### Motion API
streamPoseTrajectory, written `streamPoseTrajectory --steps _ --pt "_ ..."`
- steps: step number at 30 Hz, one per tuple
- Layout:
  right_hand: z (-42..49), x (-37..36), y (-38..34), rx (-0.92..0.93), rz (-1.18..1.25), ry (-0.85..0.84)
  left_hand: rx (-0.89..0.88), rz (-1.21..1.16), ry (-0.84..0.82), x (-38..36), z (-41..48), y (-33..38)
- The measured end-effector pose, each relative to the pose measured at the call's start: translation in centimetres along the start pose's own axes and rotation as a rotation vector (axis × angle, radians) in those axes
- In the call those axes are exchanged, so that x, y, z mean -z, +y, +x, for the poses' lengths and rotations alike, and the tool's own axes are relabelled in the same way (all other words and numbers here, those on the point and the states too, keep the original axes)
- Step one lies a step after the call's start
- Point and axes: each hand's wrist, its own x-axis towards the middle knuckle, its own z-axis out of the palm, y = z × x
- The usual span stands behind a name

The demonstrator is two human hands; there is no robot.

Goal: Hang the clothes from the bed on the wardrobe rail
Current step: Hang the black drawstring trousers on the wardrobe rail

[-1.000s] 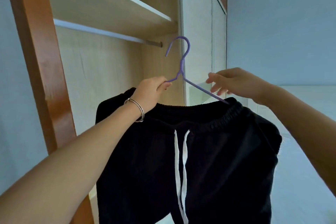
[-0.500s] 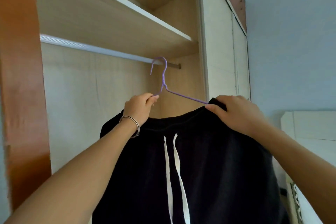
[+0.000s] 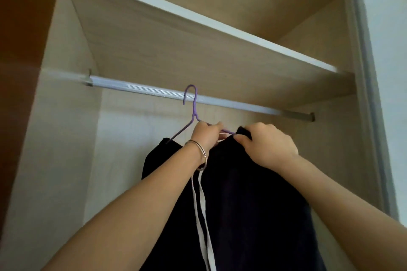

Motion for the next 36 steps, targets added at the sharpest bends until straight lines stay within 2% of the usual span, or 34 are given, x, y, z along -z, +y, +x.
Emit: streamPoseTrajectory --steps 3,6,9,12,14,20,25,30,33,36 --pt "2.7 -1.1 -1.7 0.172 0.209 -0.155 -0.001 0.020 0.075 3.2 1.7 0.8" --pt "3.9 -1.8 -3.5 0.282 0.423 -0.208 -0.046 0.010 0.143 5.7 3.1 2.2" --pt "4.6 -2.2 -5.4 0.239 0.721 -0.242 -0.049 0.036 0.181 7.7 5.0 3.5" --pt "5.9 -3.0 -7.7 0.225 0.916 -0.327 -0.028 0.046 0.289 10.4 7.0 4.3" --pt "6.3 -3.8 -9.5 0.238 0.980 -0.341 -0.010 0.078 0.323 12.3 7.8 3.7" --pt "6.0 -6.6 -12.3 0.182 1.071 -0.300 0.007 0.065 0.263 15.4 7.9 1.6" --pt "4.3 -8.7 -12.5 0.230 1.119 -0.497 0.057 0.189 0.277 16.4 6.8 -0.8" --pt "2.9 -10.1 -12.8 0.318 1.290 -0.542 0.016 0.280 0.367 17.4 5.7 -1.4" --pt "1.5 -11.4 -12.8 0.403 1.353 -0.476 -0.034 0.392 0.472 17.0 2.8 -1.7" --pt "-1.0 -13.4 -12.2 0.459 1.435 -0.436 -0.123 0.318 0.425 15.6 -2.5 -4.1"
